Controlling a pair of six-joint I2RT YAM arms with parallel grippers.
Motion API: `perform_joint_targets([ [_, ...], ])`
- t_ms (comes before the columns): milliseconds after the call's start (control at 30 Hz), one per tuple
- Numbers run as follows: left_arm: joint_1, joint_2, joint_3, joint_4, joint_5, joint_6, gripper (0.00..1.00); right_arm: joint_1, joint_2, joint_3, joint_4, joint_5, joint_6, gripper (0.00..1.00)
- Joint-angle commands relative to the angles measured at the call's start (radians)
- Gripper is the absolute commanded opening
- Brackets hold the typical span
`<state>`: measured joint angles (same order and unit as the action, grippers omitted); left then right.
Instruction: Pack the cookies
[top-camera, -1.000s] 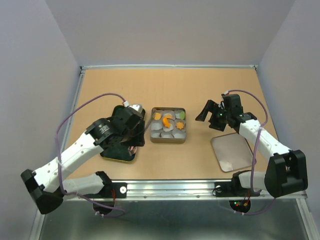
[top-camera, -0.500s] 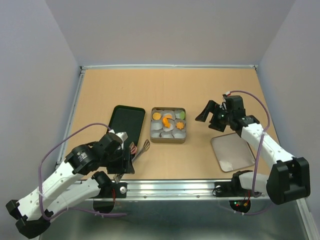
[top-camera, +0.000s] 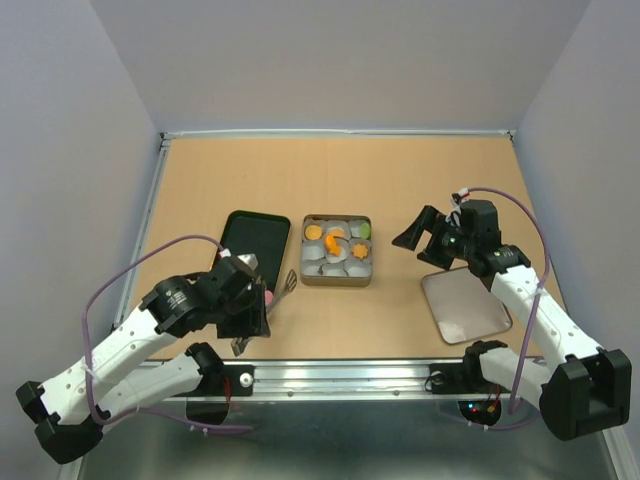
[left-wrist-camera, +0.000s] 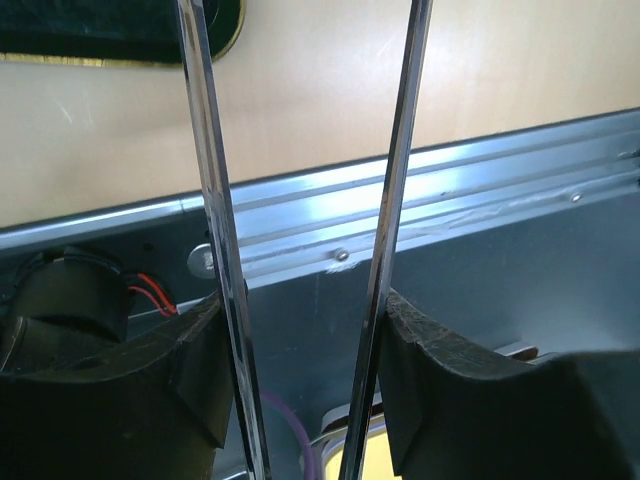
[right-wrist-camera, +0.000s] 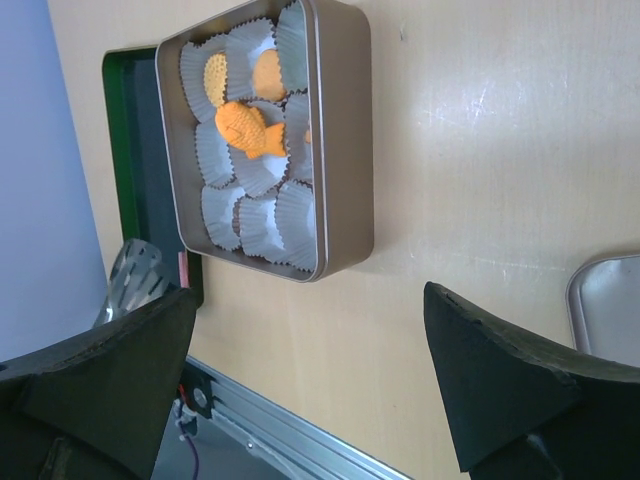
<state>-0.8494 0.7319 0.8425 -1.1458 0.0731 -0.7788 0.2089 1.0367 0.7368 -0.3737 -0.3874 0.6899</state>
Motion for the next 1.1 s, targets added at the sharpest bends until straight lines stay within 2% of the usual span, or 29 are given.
perform_joint_targets([
  [0, -0.002, 0.058, 0.073, 0.017, -0.065, 0.019, 0.62, -0.006, -0.007, -0.020, 0.029, -0.022, 0.007, 1.00],
  [167, -0.002, 0.155, 0.004, 0.024, -0.105, 0.033, 0.63, -0.006, 0.011, -0.019, 0.030, -0.014, -0.004, 1.00],
  [367, 0.000, 0.172, 0.004, 0.026, -0.104, 0.033, 0.63, -0.006, 0.034, -0.028, 0.030, 0.001, -0.012, 1.00],
  [400, 0.000, 0.194, 0.000, 0.026, -0.110, 0.032, 0.56, -0.006, 0.049, -0.028, 0.032, -0.001, -0.015, 1.00],
  [467, 0.000, 0.215, -0.005, 0.046, -0.110, 0.029, 0.50, -0.006, 0.063, -0.028, 0.033, -0.002, -0.016, 1.00],
  [500, 0.000, 0.231, -0.005, 0.060, -0.108, 0.029, 0.43, -0.006, 0.069, -0.027, 0.032, -0.002, -0.023, 1.00],
  [633, 0.000, 0.297, 0.041, 0.081, -0.174, 0.047, 0.35, -0.006, 0.083, -0.027, 0.032, 0.013, -0.035, 1.00],
  [900, 0.006, 0.471, 0.148, 0.144, -0.219, 0.128, 0.28, -0.006, 0.109, -0.022, 0.035, 0.024, -0.040, 1.00],
  [1067, 0.075, 0.563, 0.207, 0.225, -0.245, 0.234, 0.28, -0.006, 0.125, -0.022, 0.039, 0.024, -0.039, 1.00],
])
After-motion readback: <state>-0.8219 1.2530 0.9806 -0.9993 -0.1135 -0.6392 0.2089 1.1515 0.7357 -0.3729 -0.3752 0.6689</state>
